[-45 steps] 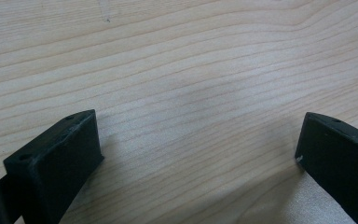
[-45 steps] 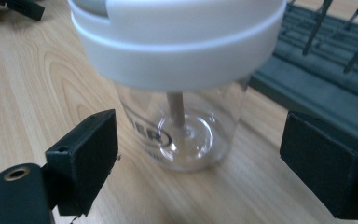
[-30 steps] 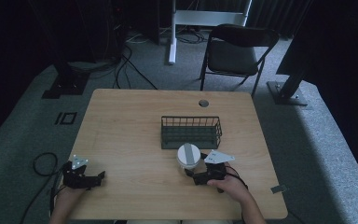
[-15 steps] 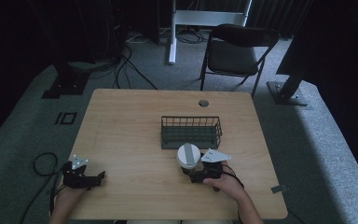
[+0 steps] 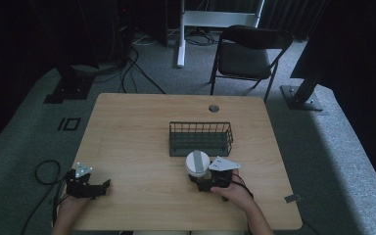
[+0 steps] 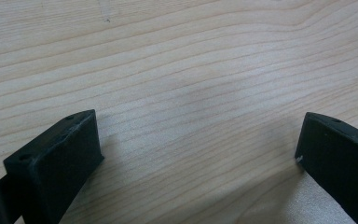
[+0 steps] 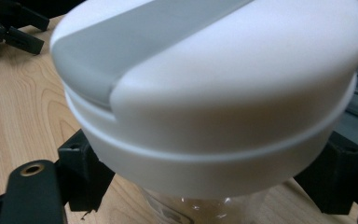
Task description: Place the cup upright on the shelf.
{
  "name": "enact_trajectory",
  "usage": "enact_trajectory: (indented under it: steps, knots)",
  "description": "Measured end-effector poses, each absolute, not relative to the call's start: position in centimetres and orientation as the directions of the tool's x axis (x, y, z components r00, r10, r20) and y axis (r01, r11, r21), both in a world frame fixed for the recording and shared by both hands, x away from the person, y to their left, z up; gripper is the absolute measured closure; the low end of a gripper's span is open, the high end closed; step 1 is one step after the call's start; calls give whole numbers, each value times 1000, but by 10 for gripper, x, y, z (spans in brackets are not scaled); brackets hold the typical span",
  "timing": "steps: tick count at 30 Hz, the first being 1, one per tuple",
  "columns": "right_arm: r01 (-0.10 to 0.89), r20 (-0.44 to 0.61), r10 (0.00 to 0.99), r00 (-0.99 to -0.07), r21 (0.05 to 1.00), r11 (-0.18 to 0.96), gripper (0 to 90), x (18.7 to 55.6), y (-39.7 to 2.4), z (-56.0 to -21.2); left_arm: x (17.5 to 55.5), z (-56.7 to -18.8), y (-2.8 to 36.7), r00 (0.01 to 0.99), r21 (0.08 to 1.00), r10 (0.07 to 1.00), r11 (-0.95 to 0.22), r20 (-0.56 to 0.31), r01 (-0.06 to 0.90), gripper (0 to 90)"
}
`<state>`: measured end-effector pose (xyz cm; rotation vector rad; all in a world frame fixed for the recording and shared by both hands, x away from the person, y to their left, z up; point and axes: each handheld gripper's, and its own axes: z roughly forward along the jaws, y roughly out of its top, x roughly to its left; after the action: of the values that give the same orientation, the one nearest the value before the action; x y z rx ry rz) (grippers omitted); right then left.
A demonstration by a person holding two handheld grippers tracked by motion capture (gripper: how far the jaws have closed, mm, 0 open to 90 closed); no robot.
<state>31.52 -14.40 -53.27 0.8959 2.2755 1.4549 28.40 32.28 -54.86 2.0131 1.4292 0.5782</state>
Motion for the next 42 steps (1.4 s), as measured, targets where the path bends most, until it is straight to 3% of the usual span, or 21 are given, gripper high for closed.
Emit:
enact_trajectory:
  steps: [21, 42]
  knots:
    - [338, 99, 623, -776, 899, 279, 182, 313, -142, -516, 284, -549, 323, 327, 686, 945, -243, 9, 686, 2]
    - [280, 90, 583, -807, 928, 245, 182, 314, -126, -474, 284, -549, 323, 327, 686, 945, -243, 9, 685, 2]
